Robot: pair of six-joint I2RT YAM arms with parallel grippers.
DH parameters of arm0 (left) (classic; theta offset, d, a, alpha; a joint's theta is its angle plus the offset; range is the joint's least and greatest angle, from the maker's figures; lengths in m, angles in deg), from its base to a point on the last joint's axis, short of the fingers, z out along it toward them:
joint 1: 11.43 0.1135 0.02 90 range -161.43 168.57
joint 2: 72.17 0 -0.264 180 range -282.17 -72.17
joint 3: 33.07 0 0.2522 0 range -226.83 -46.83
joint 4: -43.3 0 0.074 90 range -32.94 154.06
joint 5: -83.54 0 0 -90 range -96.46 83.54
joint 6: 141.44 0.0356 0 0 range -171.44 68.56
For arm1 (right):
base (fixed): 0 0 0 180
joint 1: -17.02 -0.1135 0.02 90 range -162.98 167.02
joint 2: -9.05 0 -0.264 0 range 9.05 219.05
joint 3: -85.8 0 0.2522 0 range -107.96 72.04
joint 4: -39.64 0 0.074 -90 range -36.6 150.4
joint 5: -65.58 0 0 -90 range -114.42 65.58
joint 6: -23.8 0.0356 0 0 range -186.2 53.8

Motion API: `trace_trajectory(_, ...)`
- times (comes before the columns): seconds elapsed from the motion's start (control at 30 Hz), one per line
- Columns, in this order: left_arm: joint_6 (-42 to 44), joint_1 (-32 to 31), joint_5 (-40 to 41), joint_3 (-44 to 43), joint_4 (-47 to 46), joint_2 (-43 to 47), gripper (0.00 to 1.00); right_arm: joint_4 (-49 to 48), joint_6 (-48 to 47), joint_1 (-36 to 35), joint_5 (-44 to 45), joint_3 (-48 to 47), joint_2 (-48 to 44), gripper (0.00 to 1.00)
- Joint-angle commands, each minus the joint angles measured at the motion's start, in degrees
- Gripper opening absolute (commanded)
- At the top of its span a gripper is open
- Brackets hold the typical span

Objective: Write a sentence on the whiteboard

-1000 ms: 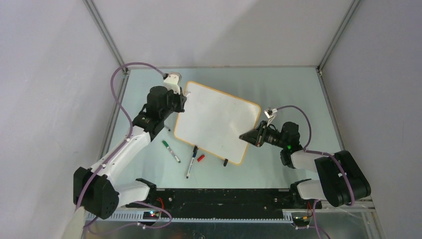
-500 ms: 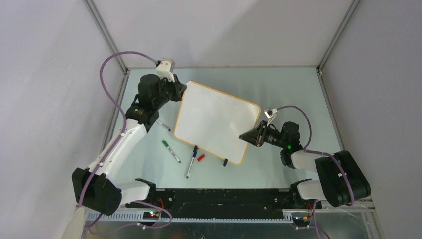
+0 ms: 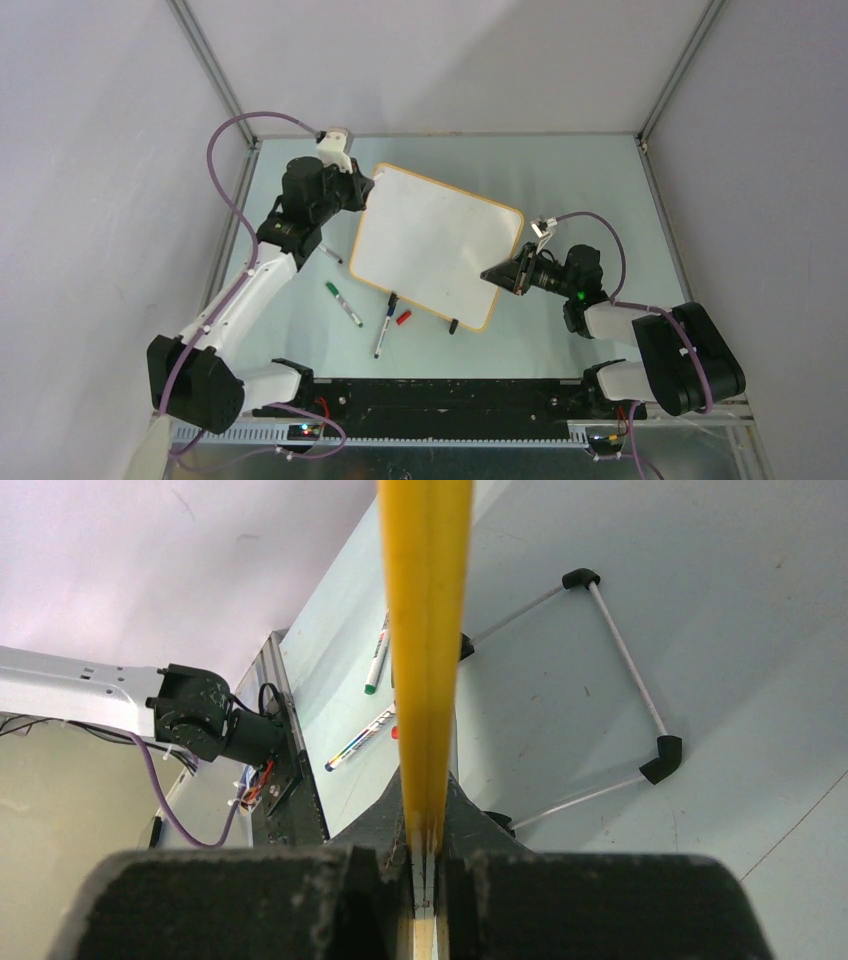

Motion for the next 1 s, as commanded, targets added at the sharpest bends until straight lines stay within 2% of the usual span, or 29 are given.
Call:
trace_trajectory(0.0,1.3,0.1,1.2,-0.7,-2.7,-0.5,0.00,-4.6,-2.6,-0.1,0.9,-0.1,0.2,0.00)
trace_trajectory(0.97,1.8,0.2,2.1,-2.1,-1.1,-4.4,0.00,-4.5,-2.4,0.1,0.6,-0.2,0.1,0.00)
